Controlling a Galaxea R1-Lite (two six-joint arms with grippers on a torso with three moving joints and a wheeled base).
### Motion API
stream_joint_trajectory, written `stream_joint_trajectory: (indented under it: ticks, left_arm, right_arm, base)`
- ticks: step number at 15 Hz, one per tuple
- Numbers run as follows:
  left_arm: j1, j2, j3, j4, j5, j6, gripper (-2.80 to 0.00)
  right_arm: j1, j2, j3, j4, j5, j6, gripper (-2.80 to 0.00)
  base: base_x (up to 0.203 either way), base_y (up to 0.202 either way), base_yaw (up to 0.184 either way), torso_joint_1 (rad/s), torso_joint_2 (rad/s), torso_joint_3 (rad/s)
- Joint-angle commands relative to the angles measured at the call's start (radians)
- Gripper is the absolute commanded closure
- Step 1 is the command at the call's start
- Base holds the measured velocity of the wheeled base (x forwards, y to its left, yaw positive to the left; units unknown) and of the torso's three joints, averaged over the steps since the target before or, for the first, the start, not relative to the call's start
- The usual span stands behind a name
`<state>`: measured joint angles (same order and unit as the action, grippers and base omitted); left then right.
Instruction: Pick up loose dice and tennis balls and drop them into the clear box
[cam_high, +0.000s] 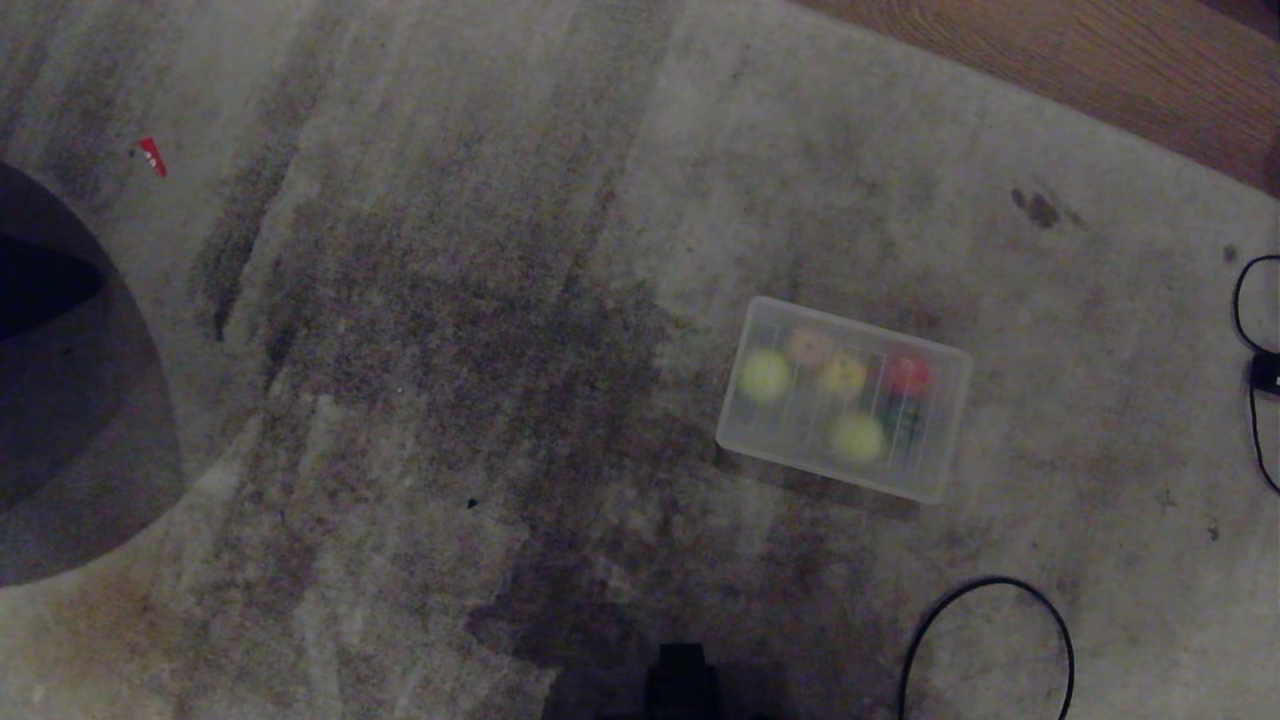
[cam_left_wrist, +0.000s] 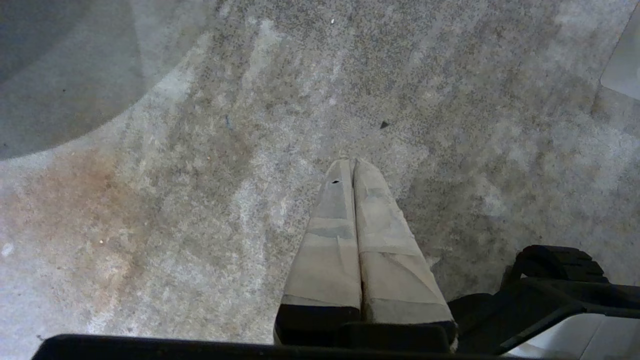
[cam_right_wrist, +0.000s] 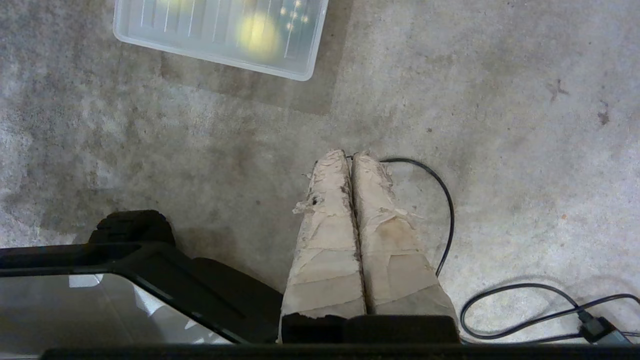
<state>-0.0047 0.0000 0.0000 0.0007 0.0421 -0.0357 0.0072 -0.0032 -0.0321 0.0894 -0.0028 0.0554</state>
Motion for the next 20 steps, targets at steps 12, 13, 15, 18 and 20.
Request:
stream_joint_trajectory:
  ticks: [12,13,15,18,20]
  left_arm:
    - [0.0,0.002,0.002,-0.001,0.001,-0.009,0.0]
    - [0.0,0.002,0.002,0.001,0.001,-0.01,0.0]
    - [0.0,0.002,0.002,-0.001,0.002,-0.013,0.0]
    - [0.0,0.002,0.002,-0.001,0.002,-0.011,0.0]
    - [0.0,0.002,0.002,0.001,0.001,-0.01,0.0]
  right_arm:
    - [0.0,0.003,0.0,0.001,0.0,0.001,0.0]
    - [0.0,0.003,0.0,0.001,0.0,0.001,0.0]
    - [0.0,0.003,0.0,0.001,0.0,0.001,0.0]
    - [0.0,0.003,0.0,0.001,0.0,0.0,0.0]
    - [0.0,0.003,0.0,0.001,0.0,0.0,0.0]
  base:
    - [0.0,0.0,0.0,0.002,0.0,0.142]
    - [0.0,0.0,0.0,0.003,0.0,0.194]
    - [0.0,0.0,0.0,0.006,0.01,0.202]
    - [0.0,0.0,0.0,0.002,0.0,0.207]
    - [0.0,0.0,0.0,0.001,0.0,0.201]
